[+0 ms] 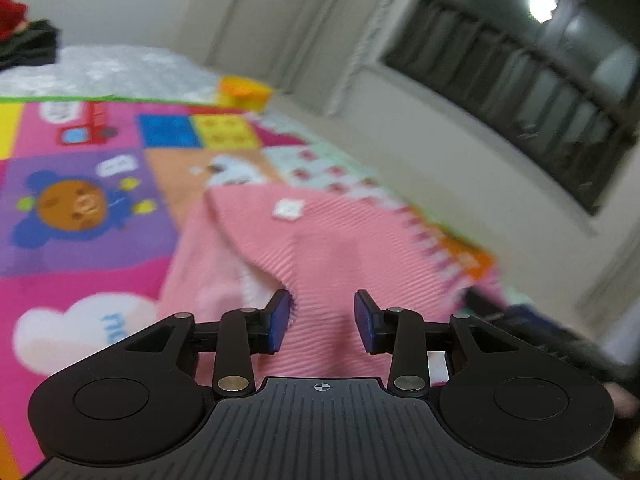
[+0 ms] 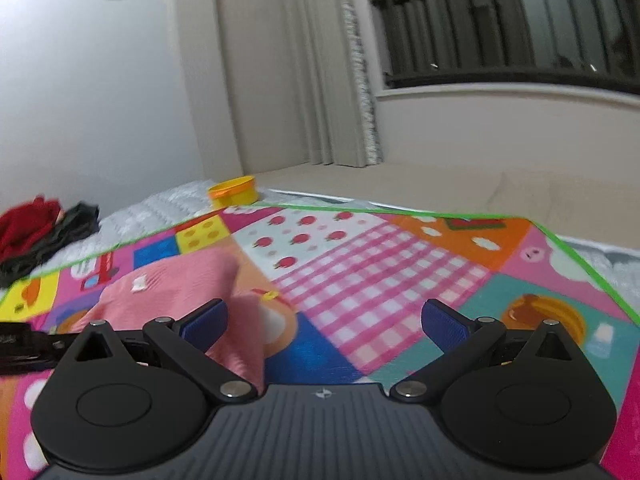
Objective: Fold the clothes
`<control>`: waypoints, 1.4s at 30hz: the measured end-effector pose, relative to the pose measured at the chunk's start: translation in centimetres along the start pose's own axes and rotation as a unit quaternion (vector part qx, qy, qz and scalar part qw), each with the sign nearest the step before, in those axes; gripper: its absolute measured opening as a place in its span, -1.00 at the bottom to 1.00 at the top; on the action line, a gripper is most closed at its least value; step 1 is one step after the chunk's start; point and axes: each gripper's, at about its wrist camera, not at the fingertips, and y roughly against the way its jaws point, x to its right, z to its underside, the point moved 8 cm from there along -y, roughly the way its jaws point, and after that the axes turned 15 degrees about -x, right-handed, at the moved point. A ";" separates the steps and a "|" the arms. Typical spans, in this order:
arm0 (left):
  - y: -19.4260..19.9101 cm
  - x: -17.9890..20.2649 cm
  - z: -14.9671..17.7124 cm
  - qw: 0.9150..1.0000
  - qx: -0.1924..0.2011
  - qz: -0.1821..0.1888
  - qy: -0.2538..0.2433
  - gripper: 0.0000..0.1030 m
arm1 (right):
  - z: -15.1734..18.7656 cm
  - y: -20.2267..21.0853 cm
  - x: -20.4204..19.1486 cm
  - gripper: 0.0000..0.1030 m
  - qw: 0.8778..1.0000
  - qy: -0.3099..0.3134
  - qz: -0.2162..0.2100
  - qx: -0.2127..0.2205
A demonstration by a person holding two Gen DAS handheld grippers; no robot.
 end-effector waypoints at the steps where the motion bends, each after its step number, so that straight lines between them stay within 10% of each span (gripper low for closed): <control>1: 0.3 -0.1 0.1 1.000 0.005 -0.005 0.007 -0.13 | -0.1 -0.1 0.6 1.00 1.000 -0.013 -0.003 -0.002; 16: -0.1 0.1 -1.4 0.998 0.023 -0.048 0.024 -0.09 | 0.9 -1.6 3.7 1.00 0.995 -0.088 -0.028 -0.037; 24: -0.7 2.2 -1.3 0.998 0.024 -0.054 -0.025 -0.38 | 1.4 -2.2 3.8 1.00 0.995 -0.087 -0.025 -0.051; 26: -1.7 1.6 -1.4 0.996 0.014 -0.083 -0.034 -0.92 | 1.6 -2.4 3.7 1.00 0.995 -0.084 -0.022 -0.054; 30: -0.2 1.3 -4.8 0.982 0.045 -0.150 -0.102 -0.96 | 0.6 -1.3 3.1 1.00 0.996 -0.076 -0.029 -0.032; 36: -1.9 -0.7 -6.6 0.968 0.025 -0.192 -0.158 -0.95 | -4.9 -0.4 -3.4 1.00 0.994 0.065 -0.084 0.027; 40: -4.4 -1.6 -3.8 0.973 -0.025 -0.166 -0.160 -0.84 | -5.4 -5.9 -8.5 1.00 0.975 0.171 -0.123 -0.067; 42: -4.5 -2.3 -3.4 0.973 -0.022 -0.169 -0.155 -0.74 | -4.1 -9.4 -8.7 1.00 0.969 0.221 -0.045 -0.100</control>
